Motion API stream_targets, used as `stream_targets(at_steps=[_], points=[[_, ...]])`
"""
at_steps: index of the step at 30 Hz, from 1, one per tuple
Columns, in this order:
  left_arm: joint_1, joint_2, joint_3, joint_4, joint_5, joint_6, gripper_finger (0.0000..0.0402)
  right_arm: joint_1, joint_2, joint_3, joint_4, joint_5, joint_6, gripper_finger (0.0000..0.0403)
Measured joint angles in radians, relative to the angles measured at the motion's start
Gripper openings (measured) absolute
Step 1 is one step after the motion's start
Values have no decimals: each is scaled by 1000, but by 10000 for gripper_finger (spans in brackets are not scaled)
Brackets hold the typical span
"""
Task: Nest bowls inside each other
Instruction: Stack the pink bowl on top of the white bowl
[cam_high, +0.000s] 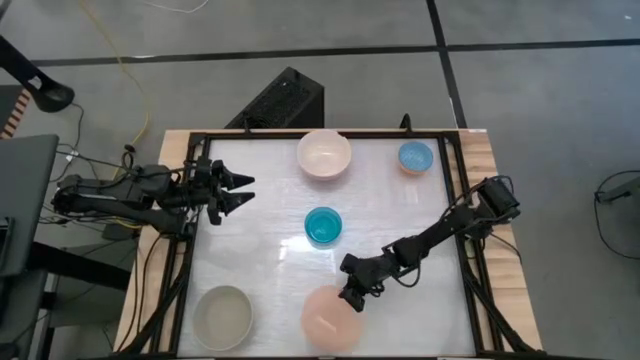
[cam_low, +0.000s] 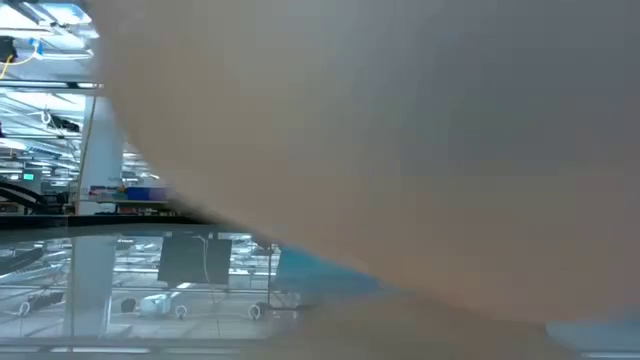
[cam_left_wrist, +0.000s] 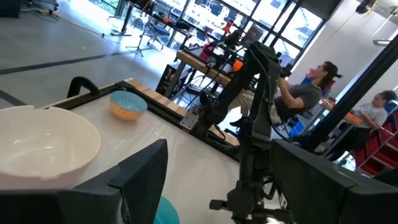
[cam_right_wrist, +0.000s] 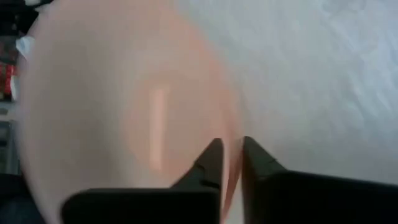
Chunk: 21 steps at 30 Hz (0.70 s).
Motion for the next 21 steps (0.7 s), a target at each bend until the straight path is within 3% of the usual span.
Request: stream_targets(at_steps=[7,14,21], points=[[0,0,0,-2,-20,0,272,-72,-1,0,275,-6,-75,1],[0,0,0,-8,-20,3,272,-221,-4,2,490,1,-127,0],[0,-1,0,8,-63,46,272,-445,-81,2,515,47,-266,0]])
